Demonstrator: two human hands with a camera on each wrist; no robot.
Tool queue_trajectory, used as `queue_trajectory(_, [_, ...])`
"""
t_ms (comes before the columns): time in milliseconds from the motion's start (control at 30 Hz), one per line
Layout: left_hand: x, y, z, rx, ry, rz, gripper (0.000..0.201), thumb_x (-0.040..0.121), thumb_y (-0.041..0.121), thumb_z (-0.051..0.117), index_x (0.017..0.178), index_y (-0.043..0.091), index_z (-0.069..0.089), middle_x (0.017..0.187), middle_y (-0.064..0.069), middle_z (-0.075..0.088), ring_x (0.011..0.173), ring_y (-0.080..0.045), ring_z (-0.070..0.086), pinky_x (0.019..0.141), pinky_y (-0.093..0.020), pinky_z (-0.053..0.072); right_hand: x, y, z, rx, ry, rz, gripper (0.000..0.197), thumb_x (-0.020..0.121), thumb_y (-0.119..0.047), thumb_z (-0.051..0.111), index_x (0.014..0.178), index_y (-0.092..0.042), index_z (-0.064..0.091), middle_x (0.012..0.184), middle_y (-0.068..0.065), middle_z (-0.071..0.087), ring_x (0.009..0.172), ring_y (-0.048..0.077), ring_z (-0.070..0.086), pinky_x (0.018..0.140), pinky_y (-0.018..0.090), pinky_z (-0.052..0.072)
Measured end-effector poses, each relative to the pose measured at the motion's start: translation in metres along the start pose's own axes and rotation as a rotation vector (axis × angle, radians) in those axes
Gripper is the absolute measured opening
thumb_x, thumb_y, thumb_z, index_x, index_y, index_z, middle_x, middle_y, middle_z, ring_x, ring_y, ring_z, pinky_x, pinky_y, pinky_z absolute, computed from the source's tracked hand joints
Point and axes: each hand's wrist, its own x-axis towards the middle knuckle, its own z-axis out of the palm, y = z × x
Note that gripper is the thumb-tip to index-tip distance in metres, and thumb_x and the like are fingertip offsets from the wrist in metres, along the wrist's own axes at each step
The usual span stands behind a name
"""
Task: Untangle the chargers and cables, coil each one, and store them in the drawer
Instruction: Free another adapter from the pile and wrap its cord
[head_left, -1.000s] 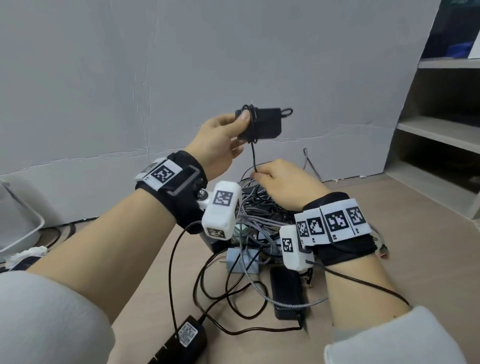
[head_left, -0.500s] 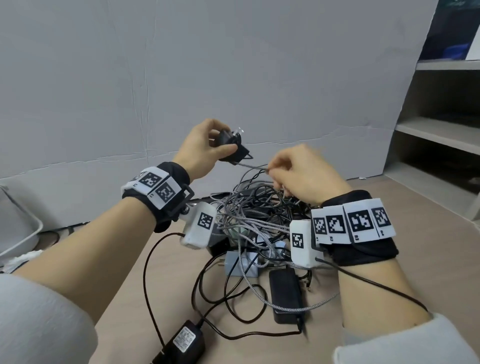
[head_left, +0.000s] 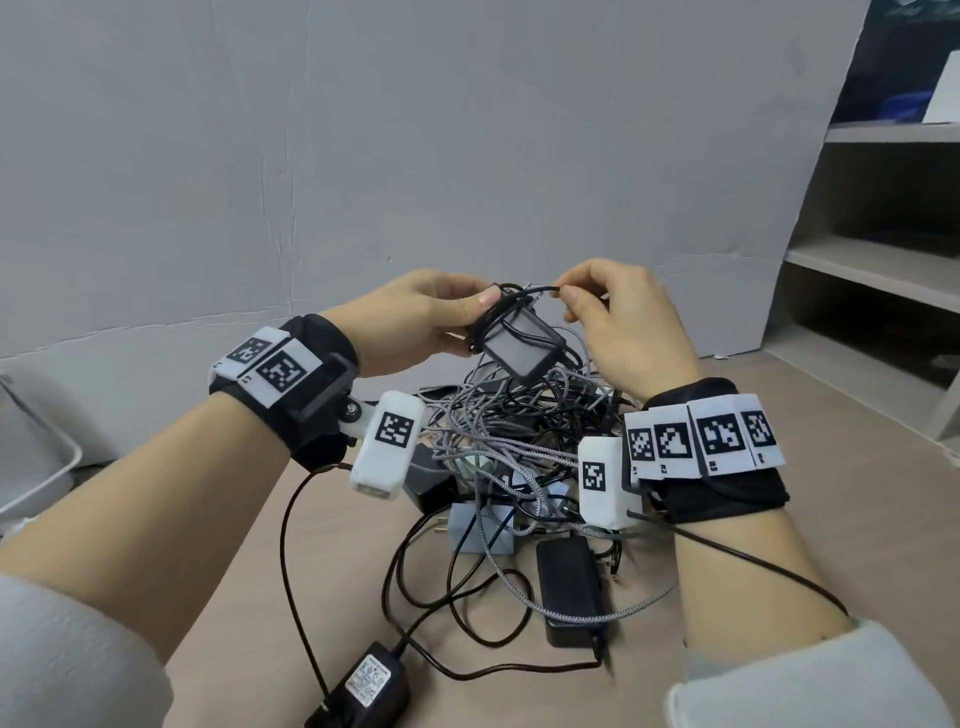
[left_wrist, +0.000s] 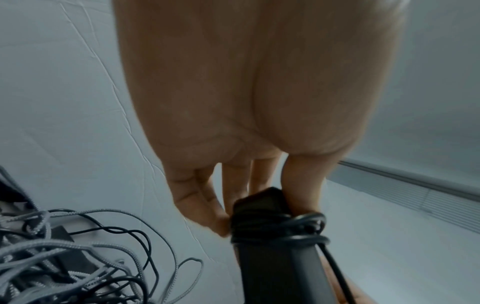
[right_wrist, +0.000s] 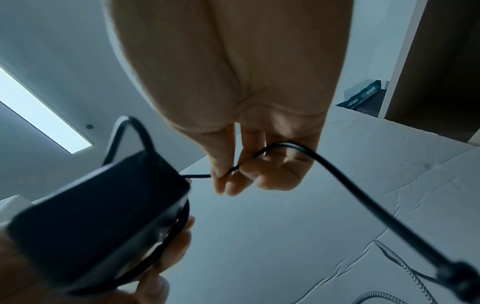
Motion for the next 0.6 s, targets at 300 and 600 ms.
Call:
queue_trajectory(300, [-0.003,0.005,-0.004,-0.167,-0.042,-0.002,0.047,0.097,0.023,0.051,0.130,-0.011,0.053,0.123,-0.022,0.051,0.103,-0.029,0.049,0.088,-0.034,0.045,-0.002,0.001,0.004,0.014,-0.109,-0.014,0.023,0.100,-0.009,0.052,0.097,-0.023,0.069,0.076,-0.010,0.066,0.063,-0.004,0.056,0.061,0.018,0.039])
queue_trajectory(600, [0.018,0.013,0.020,-0.368,0.209,0.065,0.030,0.105,0.026,0.048,0.108,0.000,0.064,0.087,-0.002,0.065,0.073,-0.010,0.055,0.067,-0.020,0.046,-0.010,-0.013,0.026,-0.129,-0.353,0.057,0.038,0.095,-0.014,0.047,0.132,-0.019,0.052,0.076,0.004,0.062,0.074,0.025,0.059,0.064,0.032,0.041])
